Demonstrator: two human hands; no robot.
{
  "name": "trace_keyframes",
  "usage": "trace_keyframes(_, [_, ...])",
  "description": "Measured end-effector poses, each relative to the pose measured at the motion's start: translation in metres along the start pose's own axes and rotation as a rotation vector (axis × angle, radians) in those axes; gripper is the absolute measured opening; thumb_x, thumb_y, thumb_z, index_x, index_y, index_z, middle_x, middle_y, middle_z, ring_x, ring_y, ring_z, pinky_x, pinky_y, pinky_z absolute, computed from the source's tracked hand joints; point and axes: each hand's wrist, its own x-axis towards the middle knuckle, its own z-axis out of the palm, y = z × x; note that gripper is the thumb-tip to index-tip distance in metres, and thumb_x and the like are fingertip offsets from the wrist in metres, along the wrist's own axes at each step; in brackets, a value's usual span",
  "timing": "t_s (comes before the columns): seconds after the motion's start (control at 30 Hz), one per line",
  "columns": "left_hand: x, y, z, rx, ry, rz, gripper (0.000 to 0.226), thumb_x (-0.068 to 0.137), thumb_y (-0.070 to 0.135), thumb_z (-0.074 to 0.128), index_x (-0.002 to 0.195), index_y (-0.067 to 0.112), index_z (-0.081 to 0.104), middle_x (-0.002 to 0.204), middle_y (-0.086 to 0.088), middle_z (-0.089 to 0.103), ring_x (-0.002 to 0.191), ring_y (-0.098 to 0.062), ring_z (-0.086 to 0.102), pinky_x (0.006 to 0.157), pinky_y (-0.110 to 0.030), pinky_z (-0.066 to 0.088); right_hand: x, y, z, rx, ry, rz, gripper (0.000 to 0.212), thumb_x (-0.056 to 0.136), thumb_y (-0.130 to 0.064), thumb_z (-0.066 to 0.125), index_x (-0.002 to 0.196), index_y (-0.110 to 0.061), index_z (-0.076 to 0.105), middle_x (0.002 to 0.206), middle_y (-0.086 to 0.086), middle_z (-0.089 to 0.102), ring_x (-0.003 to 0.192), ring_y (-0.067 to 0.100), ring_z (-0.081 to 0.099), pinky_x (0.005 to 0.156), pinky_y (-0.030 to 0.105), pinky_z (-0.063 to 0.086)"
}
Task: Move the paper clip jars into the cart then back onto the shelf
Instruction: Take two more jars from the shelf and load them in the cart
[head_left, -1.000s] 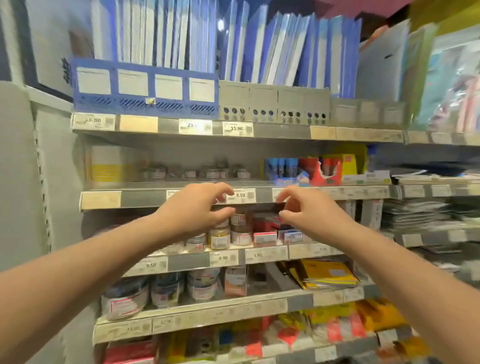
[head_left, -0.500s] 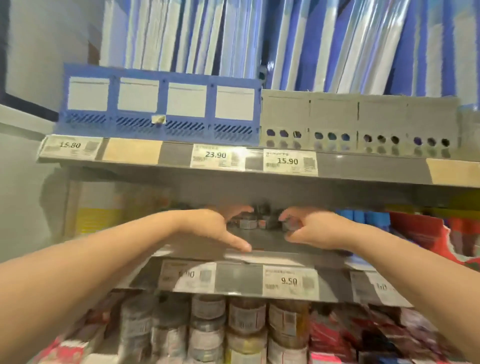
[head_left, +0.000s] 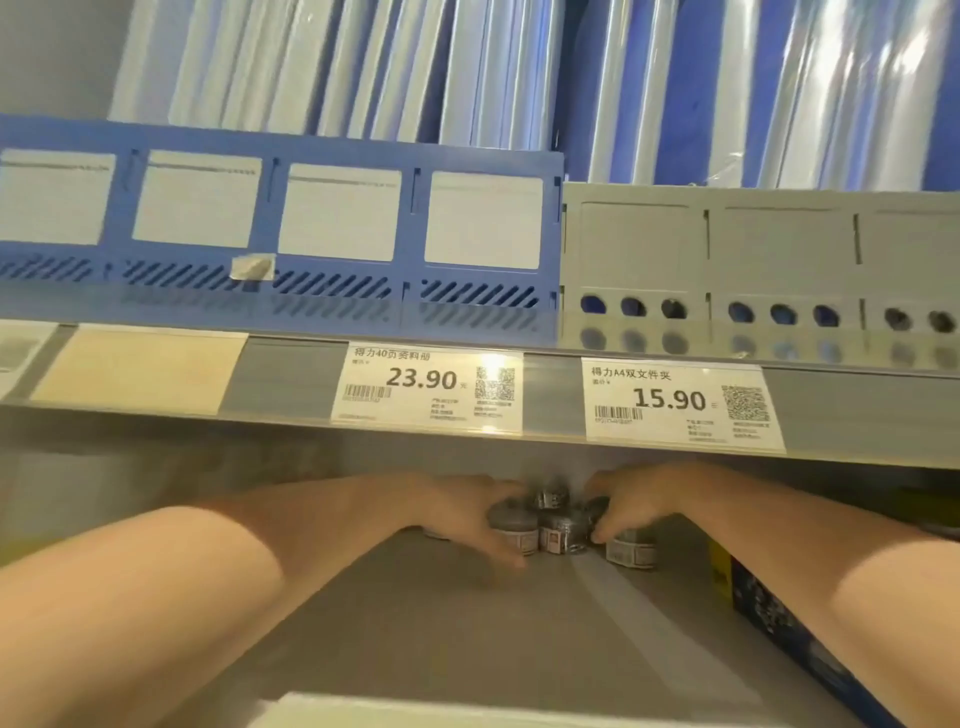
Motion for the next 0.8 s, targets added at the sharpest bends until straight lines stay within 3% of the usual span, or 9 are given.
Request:
trace_keyframes(0.1, [0.029, -0.015, 0.015, 0.048, -0.084, 0.003, 0.09, 0.078, 0.053, 0.066, 0.147, 0.022, 0.018, 0.149, 0.003, 0.025, 0.136, -0.015, 0.026, 0.11, -0.022, 0.02, 0.026, 0.005, 0.006, -0.039, -0.075, 0.044, 0.059, 0.085, -0.042, 0.062, 0.135, -0.015, 0.046, 0.135, 0.005, 0.05, 0.119, 0.023, 0.05, 0.102, 0.037, 0.042])
trace_keyframes(0.23, [0.058, -0.022, 0.032, 0.071, -0.1, -0.043, 0.094, 0.076, 0.071, 0.053, 0.148, 0.03, 0.008, 0.154, 0.001, 0.01, 0.142, -0.022, 0.012, 0.116, -0.038, 0.016, 0.042, 0.006, 0.021, -0.065, -0.136, 0.055, 0.064, 0.088, -0.043, 0.059, 0.141, -0.012, 0.04, 0.143, 0.008, 0.042, 0.127, 0.026, 0.043, 0.106, 0.036, 0.037])
trace_keyframes(0.3, [0.065, -0.015, 0.037, 0.025, -0.053, -0.058, 0.084, 0.077, 0.07, 0.051, 0.143, 0.026, 0.024, 0.147, -0.004, 0.028, 0.134, -0.022, 0.027, 0.109, -0.035, 0.028, 0.045, 0.007, 0.026, -0.052, -0.15, 0.061, 0.065, 0.09, -0.041, 0.057, 0.142, -0.008, 0.037, 0.145, 0.01, 0.038, 0.129, 0.027, 0.041, 0.105, 0.033, 0.036])
trace_keyframes(0.4, [0.064, -0.001, 0.033, -0.062, 0.059, -0.013, 0.055, 0.085, 0.054, 0.054, 0.124, 0.017, 0.045, 0.12, -0.004, 0.052, 0.105, -0.017, 0.05, 0.081, -0.022, 0.038, 0.042, 0.005, 0.024, -0.017, -0.173, 0.073, 0.06, 0.092, -0.039, 0.056, 0.14, -0.006, 0.04, 0.145, 0.011, 0.039, 0.129, 0.026, 0.042, 0.102, 0.034, 0.037])
trace_keyframes(0.47, [0.06, 0.003, 0.03, -0.039, 0.073, -0.05, 0.044, 0.091, 0.043, 0.052, 0.122, 0.014, 0.044, 0.112, -0.007, 0.047, 0.104, -0.023, 0.049, 0.08, -0.024, 0.038, 0.037, 0.005, 0.022, -0.009, -0.188, 0.079, 0.061, 0.093, -0.036, 0.054, 0.143, -0.005, 0.035, 0.149, 0.01, 0.034, 0.133, 0.027, 0.037, 0.106, 0.035, 0.034])
trace_keyframes(0.6, [0.05, 0.005, 0.032, 0.086, 0.063, -0.103, 0.047, 0.09, 0.042, 0.053, 0.127, 0.016, 0.038, 0.124, -0.013, 0.042, 0.106, -0.029, 0.052, 0.09, -0.034, 0.046, 0.026, 0.002, 0.022, 0.018, -0.199, 0.098, 0.067, 0.091, -0.036, 0.057, 0.145, -0.006, 0.031, 0.151, 0.011, 0.031, 0.135, 0.029, 0.034, 0.109, 0.039, 0.033])
trace_keyframes(0.73, [0.034, 0.014, 0.028, 0.017, 0.02, -0.082, 0.051, 0.087, 0.048, 0.056, 0.124, 0.018, 0.038, 0.127, -0.004, 0.049, 0.103, -0.017, 0.049, 0.084, -0.024, 0.04, -0.011, -0.008, 0.012, 0.037, -0.18, 0.051, 0.054, 0.093, -0.031, 0.055, 0.14, -0.009, 0.039, 0.139, 0.01, 0.042, 0.125, 0.026, 0.043, 0.091, 0.027, 0.04])
trace_keyframes(0.8, [0.024, 0.021, 0.022, -0.003, -0.014, -0.102, 0.048, 0.087, 0.05, 0.056, 0.12, 0.02, 0.038, 0.12, -0.001, 0.048, 0.097, -0.013, 0.046, 0.078, -0.022, 0.036, -0.03, -0.01, 0.012, 0.051, -0.133, 0.004, 0.048, 0.092, -0.028, 0.056, 0.135, -0.011, 0.045, 0.119, 0.008, 0.046, 0.103, 0.02, 0.049, 0.069, 0.021, 0.041])
